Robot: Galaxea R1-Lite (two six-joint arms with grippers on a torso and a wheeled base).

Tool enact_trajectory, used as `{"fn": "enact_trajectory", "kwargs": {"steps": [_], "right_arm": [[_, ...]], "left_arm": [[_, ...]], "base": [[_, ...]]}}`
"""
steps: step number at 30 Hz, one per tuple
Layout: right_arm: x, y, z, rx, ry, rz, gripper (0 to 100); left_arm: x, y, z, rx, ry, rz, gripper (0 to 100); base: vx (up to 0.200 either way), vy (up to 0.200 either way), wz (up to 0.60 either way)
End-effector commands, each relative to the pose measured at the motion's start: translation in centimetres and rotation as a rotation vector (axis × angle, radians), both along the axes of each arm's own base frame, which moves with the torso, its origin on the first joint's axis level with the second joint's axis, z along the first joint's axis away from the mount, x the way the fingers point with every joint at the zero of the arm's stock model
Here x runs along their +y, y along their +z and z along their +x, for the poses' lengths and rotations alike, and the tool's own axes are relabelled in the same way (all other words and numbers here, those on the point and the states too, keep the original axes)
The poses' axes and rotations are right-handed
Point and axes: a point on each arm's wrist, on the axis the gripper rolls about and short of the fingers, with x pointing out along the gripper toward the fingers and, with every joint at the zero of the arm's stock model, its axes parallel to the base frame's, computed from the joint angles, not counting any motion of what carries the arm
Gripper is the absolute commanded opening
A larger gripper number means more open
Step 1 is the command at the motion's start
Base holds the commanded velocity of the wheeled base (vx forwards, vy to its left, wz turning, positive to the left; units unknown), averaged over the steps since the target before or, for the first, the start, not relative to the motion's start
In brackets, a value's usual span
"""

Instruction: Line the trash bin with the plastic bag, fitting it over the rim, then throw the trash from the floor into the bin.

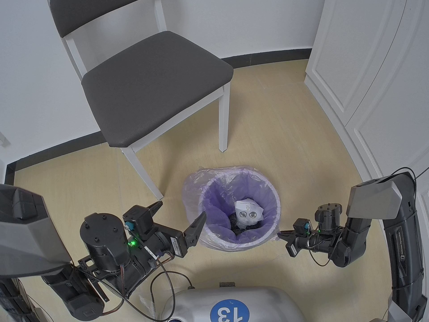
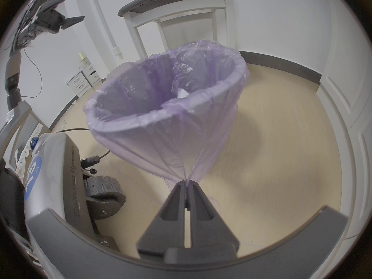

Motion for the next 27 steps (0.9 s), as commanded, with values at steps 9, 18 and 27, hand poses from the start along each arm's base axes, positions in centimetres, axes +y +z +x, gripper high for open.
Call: {"fn": "enact_trajectory", "kwargs": {"steps": [9, 18, 27], "right_arm": [[0.7, 0.2, 3.3, 0.059, -0.014, -0.008, 0], [0.6, 0.9, 6.0, 0.165, -0.029, -0.037, 0], [-0.3, 2.0, 6.1, 0.124, -0.054, -0.015, 100]], "left_arm": [[-0.7, -1.4, 1.6, 0.017, 0.02, 0.007, 100], [0.5, -2.4, 2.8, 0.065, 0.063, -0.013, 100], [2.0, -3.6, 5.5, 0.085, 0.098, -0.028, 100]], "base": [[0.0, 0.0, 0.0], [0.0, 0.0, 0.0], [0.0, 0.0, 0.0]]}}
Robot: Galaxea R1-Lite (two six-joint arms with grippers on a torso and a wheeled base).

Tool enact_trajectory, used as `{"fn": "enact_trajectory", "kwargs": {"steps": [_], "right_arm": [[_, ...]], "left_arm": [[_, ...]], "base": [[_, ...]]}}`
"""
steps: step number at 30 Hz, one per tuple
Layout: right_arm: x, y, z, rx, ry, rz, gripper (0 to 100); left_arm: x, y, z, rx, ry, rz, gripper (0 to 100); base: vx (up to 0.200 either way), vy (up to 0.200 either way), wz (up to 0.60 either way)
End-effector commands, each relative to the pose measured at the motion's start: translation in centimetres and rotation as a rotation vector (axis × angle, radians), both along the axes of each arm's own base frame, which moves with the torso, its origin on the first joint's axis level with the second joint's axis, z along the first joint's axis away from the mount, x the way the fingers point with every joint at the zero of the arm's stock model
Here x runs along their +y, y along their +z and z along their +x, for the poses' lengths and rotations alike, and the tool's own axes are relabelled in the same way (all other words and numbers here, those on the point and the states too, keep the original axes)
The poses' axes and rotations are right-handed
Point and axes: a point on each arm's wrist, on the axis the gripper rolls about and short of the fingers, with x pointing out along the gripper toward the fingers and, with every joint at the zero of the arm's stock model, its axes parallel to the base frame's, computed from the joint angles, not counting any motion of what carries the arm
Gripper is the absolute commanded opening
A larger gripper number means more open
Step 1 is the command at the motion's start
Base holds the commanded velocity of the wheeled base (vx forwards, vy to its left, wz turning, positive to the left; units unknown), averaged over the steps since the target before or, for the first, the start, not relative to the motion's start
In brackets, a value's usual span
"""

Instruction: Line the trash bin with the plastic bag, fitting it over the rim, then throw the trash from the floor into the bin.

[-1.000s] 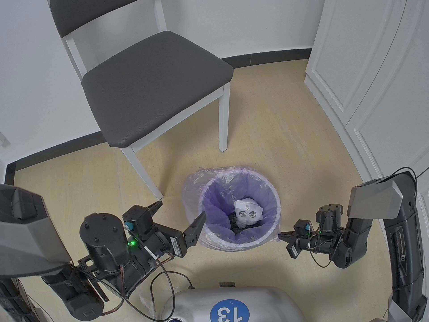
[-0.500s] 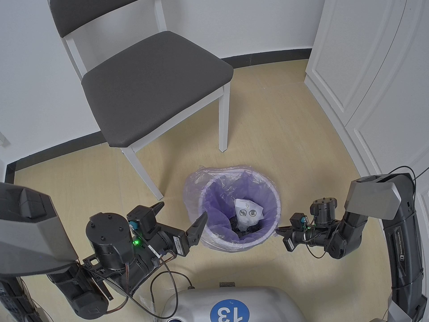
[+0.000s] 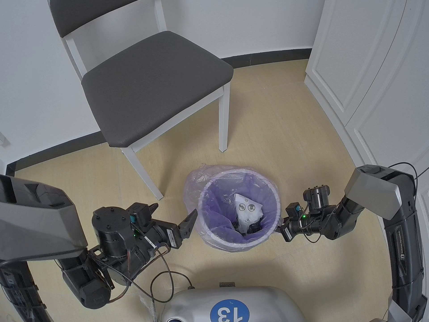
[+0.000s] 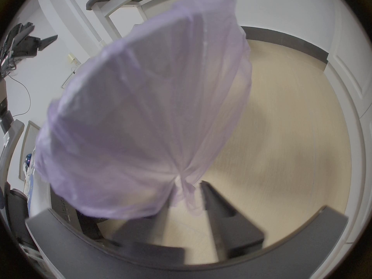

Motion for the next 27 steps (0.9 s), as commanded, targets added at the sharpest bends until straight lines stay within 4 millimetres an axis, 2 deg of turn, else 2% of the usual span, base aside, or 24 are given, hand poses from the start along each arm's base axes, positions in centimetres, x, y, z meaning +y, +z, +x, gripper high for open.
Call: {"fn": "enact_trajectory", "kwargs": {"steps": [1, 6, 7, 9, 10, 11, 12, 14, 16, 17, 18, 20, 22, 27], "right_arm": [[-1.1, 1.5, 0.1, -0.052, -0.028, 0.02, 100], [-2.2, 2.9, -1.6, -0.064, -0.062, 0.039, 100], [-2.6, 2.9, -2.2, -0.072, -0.071, 0.04, 100], [-3.0, 2.9, -2.9, -0.091, -0.078, 0.043, 100], [-3.0, 2.9, -2.9, -0.091, -0.078, 0.043, 100], [-3.3, 3.1, -3.4, -0.123, -0.084, 0.049, 100], [-3.3, 3.1, -3.4, -0.123, -0.084, 0.049, 100], [-3.6, 3.0, -4.0, -0.142, -0.093, 0.05, 100], [-3.7, 3.0, -4.2, -0.147, -0.103, 0.054, 100], [-3.7, 3.0, -4.2, -0.147, -0.103, 0.054, 100], [-3.6, 2.9, -4.2, -0.144, -0.116, 0.067, 100], [-3.5, 2.8, -4.3, -0.139, -0.12, 0.076, 100], [-3.4, 2.6, -4.4, -0.133, -0.117, 0.075, 100], [-3.6, 2.8, -4.1, -0.146, -0.127, 0.081, 100]], "left_arm": [[0.4, -1.0, 2.6, -0.001, 0.032, -0.038, 100], [0.5, -2.1, 7.4, -0.016, 0.077, -0.191, 100], [0.7, -3.0, 8.8, -0.012, 0.092, -0.208, 100], [0.9, -4.6, 10.3, -0.004, 0.111, -0.214, 100], [0.9, -4.6, 10.3, -0.004, 0.111, -0.214, 100], [0.9, -6.3, 11.3, 0.016, 0.125, -0.217, 100], [0.9, -6.3, 11.3, 0.016, 0.125, -0.217, 100], [0.4, -8.2, 12.5, 0.028, 0.126, -0.235, 100], [0.1, -8.9, 13.5, 0.025, 0.119, -0.238, 100], [0.1, -8.9, 13.5, 0.025, 0.119, -0.238, 100], [-0.3, -8.8, 14.5, 0.015, 0.117, -0.249, 100], [-0.6, -8.5, 15.2, 0.003, 0.117, -0.279, 100], [-0.8, -7.9, 15.6, -0.009, 0.114, -0.313, 100], [-1.2, -8.0, 16.0, 0.012, 0.09, -0.313, 100]], "base": [[0.0, 0.0, 0.0], [0.0, 0.0, 0.0], [0.0, 0.0, 0.0], [0.0, 0.0, 0.0], [0.0, 0.0, 0.0], [0.0, 0.0, 0.0], [0.0, 0.0, 0.0], [0.0, 0.0, 0.0], [0.0, 0.0, 0.0], [0.0, 0.0, 0.0], [0.0, 0.0, 0.0], [0.0, 0.0, 0.0], [0.0, 0.0, 0.0], [0.0, 0.0, 0.0]]}}
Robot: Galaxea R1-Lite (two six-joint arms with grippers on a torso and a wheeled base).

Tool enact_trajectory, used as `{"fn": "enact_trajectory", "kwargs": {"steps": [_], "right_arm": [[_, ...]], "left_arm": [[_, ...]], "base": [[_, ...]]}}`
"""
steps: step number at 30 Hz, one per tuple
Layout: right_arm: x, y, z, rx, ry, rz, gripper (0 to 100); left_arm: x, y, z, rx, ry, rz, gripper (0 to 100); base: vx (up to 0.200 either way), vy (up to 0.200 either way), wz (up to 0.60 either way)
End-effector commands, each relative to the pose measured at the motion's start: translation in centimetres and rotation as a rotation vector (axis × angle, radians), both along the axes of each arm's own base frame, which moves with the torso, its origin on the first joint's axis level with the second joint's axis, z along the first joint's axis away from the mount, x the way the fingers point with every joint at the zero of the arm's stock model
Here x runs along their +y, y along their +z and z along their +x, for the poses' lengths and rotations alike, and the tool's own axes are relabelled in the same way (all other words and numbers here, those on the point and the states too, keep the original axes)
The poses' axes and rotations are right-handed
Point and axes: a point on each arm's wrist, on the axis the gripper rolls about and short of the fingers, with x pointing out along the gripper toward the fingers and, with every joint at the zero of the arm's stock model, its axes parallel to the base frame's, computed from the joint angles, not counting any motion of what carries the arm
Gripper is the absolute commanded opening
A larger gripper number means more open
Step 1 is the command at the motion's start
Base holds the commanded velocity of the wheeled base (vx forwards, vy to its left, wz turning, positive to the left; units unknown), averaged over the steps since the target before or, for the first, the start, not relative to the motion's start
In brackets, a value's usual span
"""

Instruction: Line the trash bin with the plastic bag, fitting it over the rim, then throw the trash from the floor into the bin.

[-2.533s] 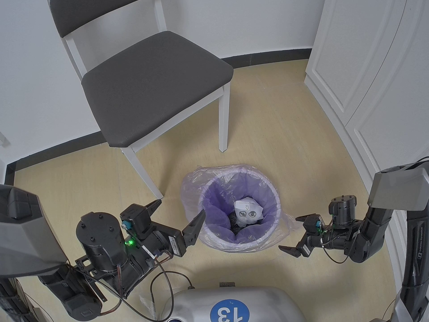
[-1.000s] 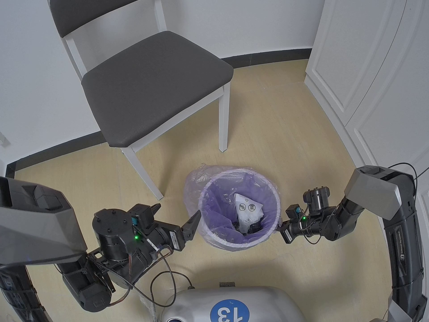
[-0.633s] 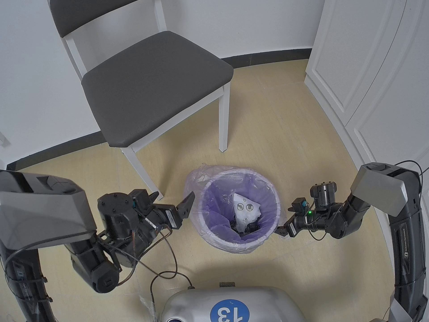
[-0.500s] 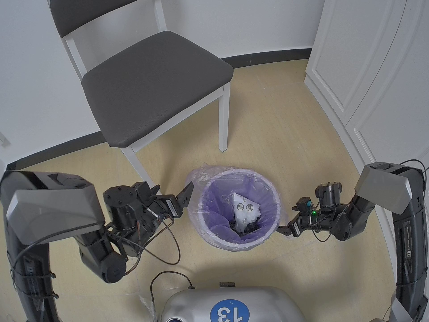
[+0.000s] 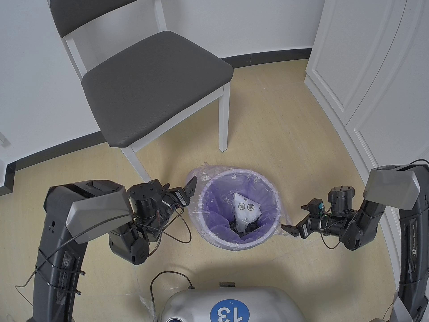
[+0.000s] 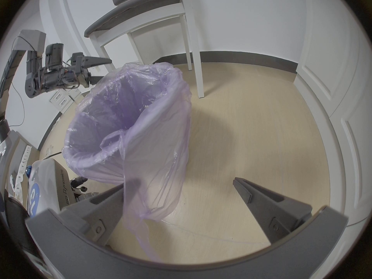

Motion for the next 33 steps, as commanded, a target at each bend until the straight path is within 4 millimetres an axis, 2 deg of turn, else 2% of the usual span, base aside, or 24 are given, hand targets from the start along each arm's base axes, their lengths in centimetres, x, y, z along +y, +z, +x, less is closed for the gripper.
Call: {"fn": "enact_trajectory", "kwargs": {"steps": [1, 10, 11, 18, 24, 33], "right_arm": [[-0.3, 0.2, 0.1, -0.006, -0.007, 0.001, 100], [-1.3, 0.5, 0.2, -0.04, -0.031, 0.0, 100], [-1.5, 0.6, 0.1, -0.046, -0.038, 0.001, 100], [-2.6, 0.9, 0.0, -0.067, -0.064, 0.001, 100], [-2.6, 0.8, -0.1, -0.062, -0.066, 0.001, 100], [-2.6, 0.7, -0.1, -0.061, -0.065, -0.001, 100]], "left_arm": [[-0.3, -1.1, 0.7, 0.013, -0.011, 0.004, 100], [-0.6, -1.2, 2.5, 0.026, -0.011, 0.006, 100], [-0.6, -1.6, 2.5, 0.033, -0.034, 0.005, 0], [-0.1, -2.5, 3.8, 0.025, -0.019, 0.002, 0], [-0.3, -5.5, 5.3, 0.049, -0.012, 0.01, 0], [-0.6, -7.1, 5.7, 0.057, -0.018, 0.011, 0]], "base": [[0.0, 0.0, 0.0], [0.0, 0.0, 0.0], [0.0, 0.0, 0.0], [0.0, 0.0, 0.0], [0.0, 0.0, 0.0], [0.0, 0.0, 0.0]]}}
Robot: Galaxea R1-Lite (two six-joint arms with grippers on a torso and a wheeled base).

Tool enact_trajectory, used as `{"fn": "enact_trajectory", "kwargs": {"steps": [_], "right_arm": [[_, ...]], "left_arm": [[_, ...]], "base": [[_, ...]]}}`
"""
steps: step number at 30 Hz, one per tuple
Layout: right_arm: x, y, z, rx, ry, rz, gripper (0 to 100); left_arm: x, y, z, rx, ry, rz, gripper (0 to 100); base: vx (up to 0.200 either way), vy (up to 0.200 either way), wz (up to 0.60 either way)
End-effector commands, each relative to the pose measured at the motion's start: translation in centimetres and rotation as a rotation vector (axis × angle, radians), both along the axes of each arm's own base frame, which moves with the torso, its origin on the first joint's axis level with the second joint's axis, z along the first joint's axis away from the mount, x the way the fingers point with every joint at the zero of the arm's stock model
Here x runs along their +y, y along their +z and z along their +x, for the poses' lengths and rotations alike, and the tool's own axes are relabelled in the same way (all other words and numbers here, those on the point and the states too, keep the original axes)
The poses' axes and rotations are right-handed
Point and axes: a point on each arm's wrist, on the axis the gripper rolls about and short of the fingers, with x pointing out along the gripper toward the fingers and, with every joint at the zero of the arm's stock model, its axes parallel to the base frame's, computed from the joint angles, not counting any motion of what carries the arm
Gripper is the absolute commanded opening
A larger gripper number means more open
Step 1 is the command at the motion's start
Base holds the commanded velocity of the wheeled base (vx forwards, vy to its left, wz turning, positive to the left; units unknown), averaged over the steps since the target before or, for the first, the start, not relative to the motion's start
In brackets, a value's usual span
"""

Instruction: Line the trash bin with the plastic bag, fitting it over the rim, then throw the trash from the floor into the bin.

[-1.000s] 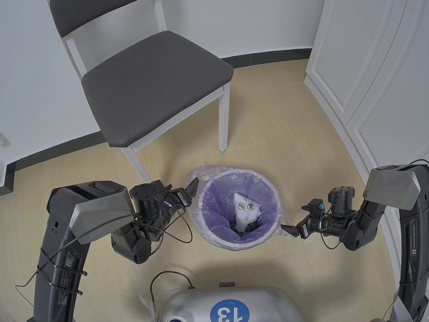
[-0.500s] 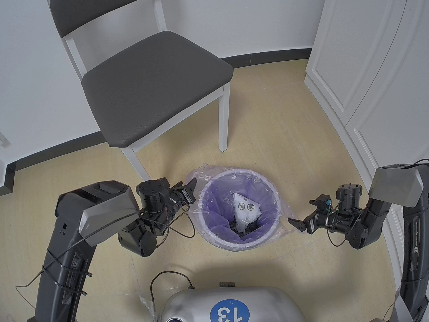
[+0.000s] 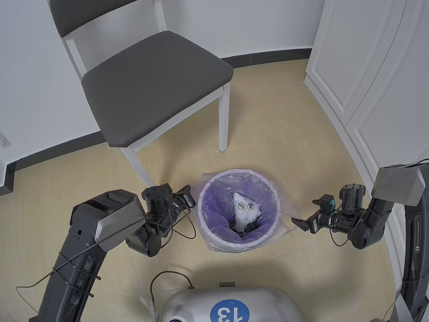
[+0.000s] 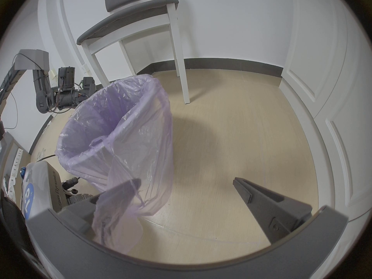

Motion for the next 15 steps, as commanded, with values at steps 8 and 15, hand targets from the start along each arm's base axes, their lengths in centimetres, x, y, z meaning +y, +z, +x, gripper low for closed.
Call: {"fn": "enact_trajectory", "kwargs": {"steps": [8, 15], "right_arm": [[0.0, -0.3, 0.1, -0.001, 0.001, 0.0, 100], [0.0, -0.3, 0.1, -0.001, 0.001, 0.0, 100]], "left_arm": [[-0.4, -1.7, 1.0, 0.013, -0.006, 0.005, 0], [-0.6, -1.4, 1.4, 0.02, -0.012, 0.012, 0]], "base": [[0.0, 0.0, 0.0], [0.0, 0.0, 0.0]]}}
